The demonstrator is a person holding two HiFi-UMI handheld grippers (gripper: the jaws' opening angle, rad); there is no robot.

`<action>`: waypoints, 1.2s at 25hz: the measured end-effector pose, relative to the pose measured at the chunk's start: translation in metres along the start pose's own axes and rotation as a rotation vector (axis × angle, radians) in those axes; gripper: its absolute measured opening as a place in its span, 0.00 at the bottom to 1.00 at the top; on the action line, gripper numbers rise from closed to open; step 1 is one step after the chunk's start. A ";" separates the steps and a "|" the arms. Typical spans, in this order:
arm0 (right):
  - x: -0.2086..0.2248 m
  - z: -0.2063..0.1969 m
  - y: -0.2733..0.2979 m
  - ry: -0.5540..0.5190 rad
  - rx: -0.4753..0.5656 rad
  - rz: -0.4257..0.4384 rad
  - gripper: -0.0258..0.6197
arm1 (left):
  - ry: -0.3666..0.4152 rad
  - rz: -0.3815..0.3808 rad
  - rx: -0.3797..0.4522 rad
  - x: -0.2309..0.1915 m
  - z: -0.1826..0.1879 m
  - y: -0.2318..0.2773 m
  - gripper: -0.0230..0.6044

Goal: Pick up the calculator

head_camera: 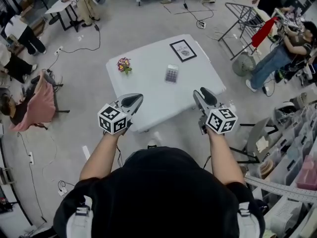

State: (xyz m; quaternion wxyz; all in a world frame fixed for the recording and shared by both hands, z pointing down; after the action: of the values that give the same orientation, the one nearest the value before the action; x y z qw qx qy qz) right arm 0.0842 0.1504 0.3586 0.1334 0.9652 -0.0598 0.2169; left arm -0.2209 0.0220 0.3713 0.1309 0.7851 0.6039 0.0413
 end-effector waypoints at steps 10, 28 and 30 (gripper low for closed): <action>-0.015 0.006 0.025 0.009 0.023 -0.045 0.31 | 0.014 -0.060 -0.004 -0.044 0.003 0.001 0.06; 0.008 0.011 0.056 0.048 0.026 -0.029 0.31 | -0.010 -0.041 -0.040 -0.072 -0.005 0.021 0.06; 0.016 0.014 0.062 0.050 0.023 -0.016 0.31 | -0.008 -0.026 -0.044 -0.074 -0.003 0.027 0.06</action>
State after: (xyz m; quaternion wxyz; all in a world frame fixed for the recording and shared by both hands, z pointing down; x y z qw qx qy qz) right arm 0.0932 0.0862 0.3672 0.1255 0.9613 -0.0463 0.2406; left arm -0.2162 -0.0550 0.3879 0.1510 0.7743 0.6126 0.0496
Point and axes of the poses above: the fingertips, and each gripper's own axes: y forward along the fingers, x to its right, z out of its top, the point moved 7 cm from there along -y, backward along the fingers, and after that the axes turned 8 degrees about y, right-handed, at the moved point
